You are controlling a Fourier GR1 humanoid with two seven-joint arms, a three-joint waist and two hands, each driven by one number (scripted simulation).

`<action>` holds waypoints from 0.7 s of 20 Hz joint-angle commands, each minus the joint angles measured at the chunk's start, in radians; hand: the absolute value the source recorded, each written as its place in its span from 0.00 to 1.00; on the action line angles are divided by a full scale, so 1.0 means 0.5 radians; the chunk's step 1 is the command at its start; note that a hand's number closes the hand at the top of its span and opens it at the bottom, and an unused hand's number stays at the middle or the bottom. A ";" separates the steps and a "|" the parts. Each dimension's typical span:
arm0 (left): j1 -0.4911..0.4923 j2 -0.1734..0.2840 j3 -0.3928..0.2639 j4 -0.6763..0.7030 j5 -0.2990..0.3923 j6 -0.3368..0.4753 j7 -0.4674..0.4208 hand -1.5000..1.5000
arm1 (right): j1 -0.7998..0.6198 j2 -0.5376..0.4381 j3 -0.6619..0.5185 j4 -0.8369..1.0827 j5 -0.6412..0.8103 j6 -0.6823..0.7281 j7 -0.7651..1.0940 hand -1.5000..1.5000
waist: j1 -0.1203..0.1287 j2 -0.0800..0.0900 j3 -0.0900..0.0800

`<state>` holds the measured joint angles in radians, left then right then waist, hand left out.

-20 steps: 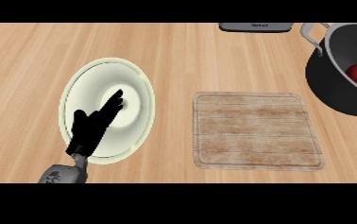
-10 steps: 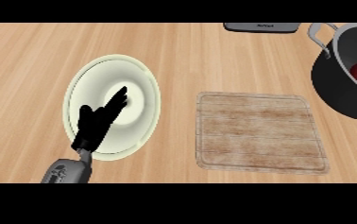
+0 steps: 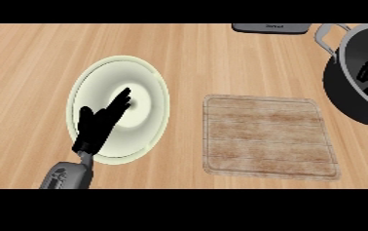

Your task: Pick the tomato from the cutting board and place it in the pot

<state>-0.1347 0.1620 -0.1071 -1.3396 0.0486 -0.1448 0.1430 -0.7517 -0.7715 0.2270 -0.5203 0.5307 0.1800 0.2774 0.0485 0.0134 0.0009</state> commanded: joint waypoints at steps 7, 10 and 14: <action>0.042 -0.035 0.001 -0.013 -0.035 0.045 -0.063 0.50 | -0.156 0.259 -0.479 0.106 -0.337 -0.598 -0.427 0.00 | -0.042 -0.008 0.007; 0.068 -0.044 -0.019 -0.008 -0.042 0.046 -0.026 0.50 | -0.269 0.265 -0.718 0.062 -0.551 -0.688 -0.476 0.00 | -0.055 -0.015 0.005; 0.044 -0.025 0.033 0.011 -0.001 0.025 -0.017 0.50 | -0.240 0.219 -0.960 0.080 -0.706 -0.952 -0.556 0.00 | -0.073 -0.012 0.002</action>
<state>-0.1070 0.1516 -0.1044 -1.3530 0.0383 -0.1303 0.1381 -0.8534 -0.6549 -0.1493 -0.4769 0.2504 -0.1929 0.0289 0.0201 0.0072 0.0037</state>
